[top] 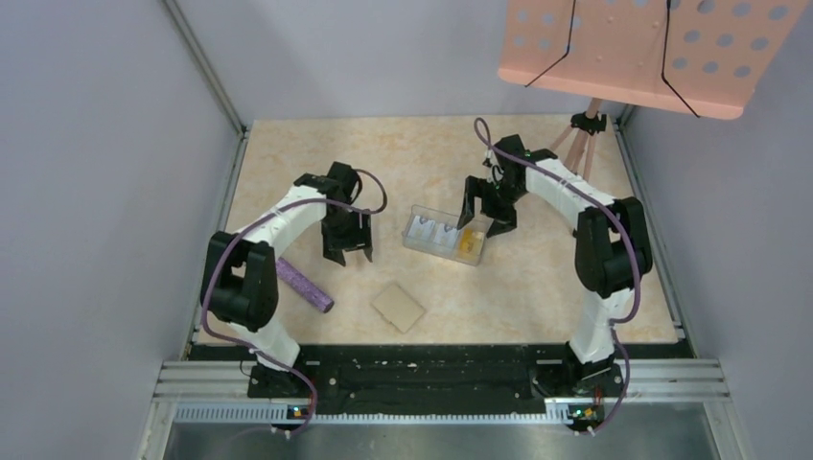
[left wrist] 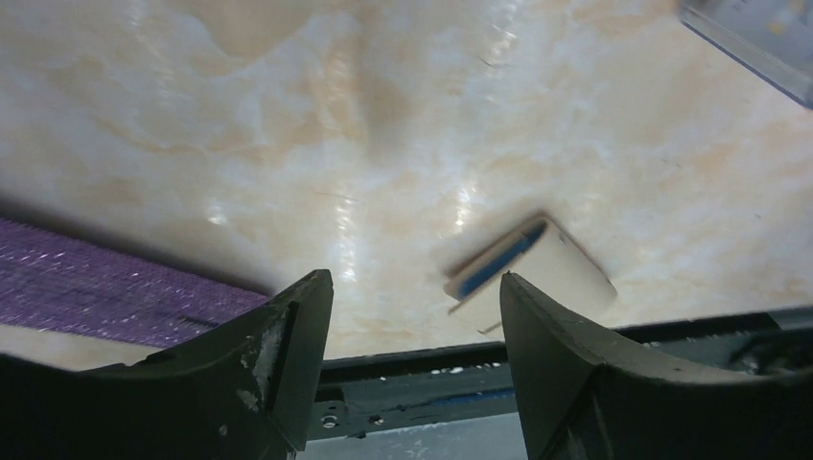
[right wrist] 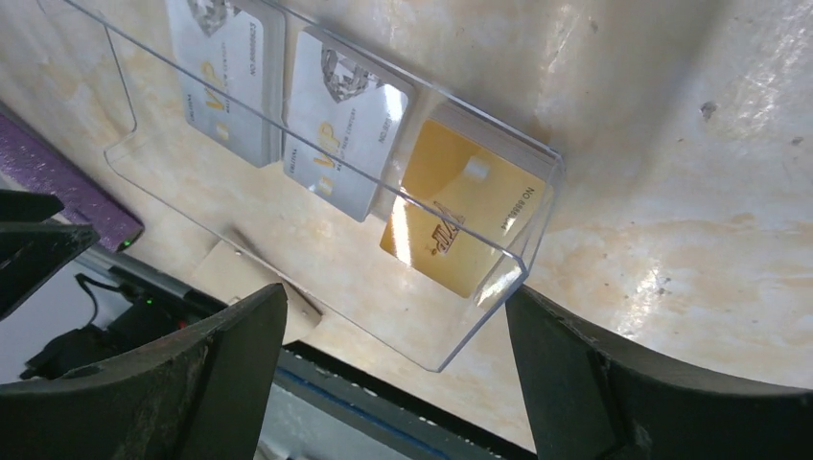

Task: Put the credit cards into the card holder
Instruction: Move the storage box to the center of the board, then pick up the card holder from the center of the board.

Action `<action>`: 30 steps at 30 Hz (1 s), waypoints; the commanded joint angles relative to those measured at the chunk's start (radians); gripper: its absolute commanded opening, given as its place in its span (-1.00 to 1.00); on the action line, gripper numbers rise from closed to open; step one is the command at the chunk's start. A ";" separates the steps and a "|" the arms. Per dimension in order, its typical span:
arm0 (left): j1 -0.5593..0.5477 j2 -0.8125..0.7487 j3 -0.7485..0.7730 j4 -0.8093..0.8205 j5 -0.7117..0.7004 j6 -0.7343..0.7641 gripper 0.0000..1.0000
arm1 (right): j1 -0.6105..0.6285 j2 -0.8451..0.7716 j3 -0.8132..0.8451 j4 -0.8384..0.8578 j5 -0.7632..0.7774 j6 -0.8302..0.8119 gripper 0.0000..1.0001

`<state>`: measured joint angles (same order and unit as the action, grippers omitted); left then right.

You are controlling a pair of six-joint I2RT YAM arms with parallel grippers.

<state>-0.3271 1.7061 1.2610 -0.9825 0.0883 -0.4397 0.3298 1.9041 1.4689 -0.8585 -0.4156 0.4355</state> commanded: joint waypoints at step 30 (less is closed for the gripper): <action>-0.063 -0.167 -0.534 0.455 0.405 -0.458 -0.10 | 0.295 -0.163 -0.288 0.311 -0.264 -0.209 0.26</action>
<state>-0.3870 1.5070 0.6937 -0.5732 0.5179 -0.8963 0.6197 1.7611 1.1793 -0.5915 -0.6777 0.2314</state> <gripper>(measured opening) 0.508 0.631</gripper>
